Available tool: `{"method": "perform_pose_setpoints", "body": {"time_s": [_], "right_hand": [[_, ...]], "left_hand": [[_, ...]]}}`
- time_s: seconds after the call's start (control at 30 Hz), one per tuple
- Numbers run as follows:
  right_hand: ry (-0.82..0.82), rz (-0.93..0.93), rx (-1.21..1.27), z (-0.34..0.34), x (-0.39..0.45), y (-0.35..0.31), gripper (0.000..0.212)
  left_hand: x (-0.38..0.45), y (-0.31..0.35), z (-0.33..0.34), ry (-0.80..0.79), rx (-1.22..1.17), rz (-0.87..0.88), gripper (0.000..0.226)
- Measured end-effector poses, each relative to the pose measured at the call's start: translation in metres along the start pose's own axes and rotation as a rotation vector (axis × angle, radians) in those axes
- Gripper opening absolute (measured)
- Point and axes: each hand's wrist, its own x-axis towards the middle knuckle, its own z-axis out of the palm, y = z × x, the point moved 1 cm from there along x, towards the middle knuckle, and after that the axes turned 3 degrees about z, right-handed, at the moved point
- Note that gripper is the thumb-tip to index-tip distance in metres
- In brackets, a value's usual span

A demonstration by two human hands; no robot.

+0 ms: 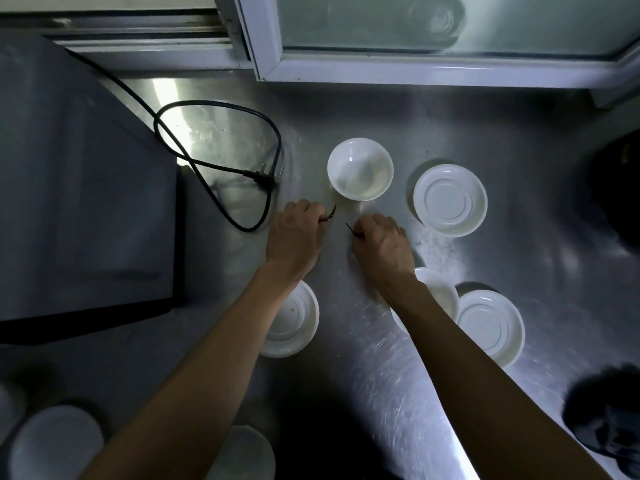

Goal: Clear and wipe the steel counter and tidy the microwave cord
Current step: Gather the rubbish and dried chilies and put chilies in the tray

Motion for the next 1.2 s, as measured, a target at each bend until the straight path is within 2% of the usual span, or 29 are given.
{"method": "perform_pose_setpoints", "body": {"time_s": [0.1, 0.3, 0.5, 0.67, 0.73, 0.9, 1.1, 1.13, 1.2], "right_hand": [[0.039, -0.024, 0.05, -0.016, -0.014, -0.001, 0.003], [0.086, -0.06, 0.109, -0.047, -0.062, -0.008, 0.005], [0.155, -0.087, 0.148, -0.062, -0.117, -0.019, 0.005], [0.152, -0.106, 0.173, -0.074, -0.148, -0.035, 0.005], [0.159, -0.14, 0.181, -0.08, -0.159, -0.041, 0.006], [0.17, -0.257, 0.208, -0.091, -0.183, -0.059, 0.008], [0.096, -0.397, 0.311, -0.086, -0.223, -0.059, 0.01], [0.089, -0.409, 0.319, -0.084, -0.231, -0.059, 0.013], [0.072, -0.421, 0.343, -0.079, -0.248, -0.059, 0.016]], "left_hand": [[-0.018, 0.005, -0.014, -0.02, -0.1, -0.001, 0.011], [-0.064, 0.011, -0.046, 0.049, -0.179, 0.054, 0.009], [-0.113, 0.018, -0.064, 0.059, -0.175, 0.112, 0.008], [-0.145, 0.017, -0.073, 0.089, -0.149, 0.133, 0.006], [-0.16, 0.02, -0.081, 0.127, -0.139, 0.125, 0.003], [-0.203, 0.019, -0.098, 0.255, -0.052, 0.087, 0.013], [-0.271, 0.037, -0.116, 0.248, 0.0, -0.05, 0.042], [-0.284, 0.04, -0.116, 0.258, 0.017, -0.06, 0.042], [-0.311, 0.043, -0.116, 0.281, 0.081, -0.101, 0.028]]}}
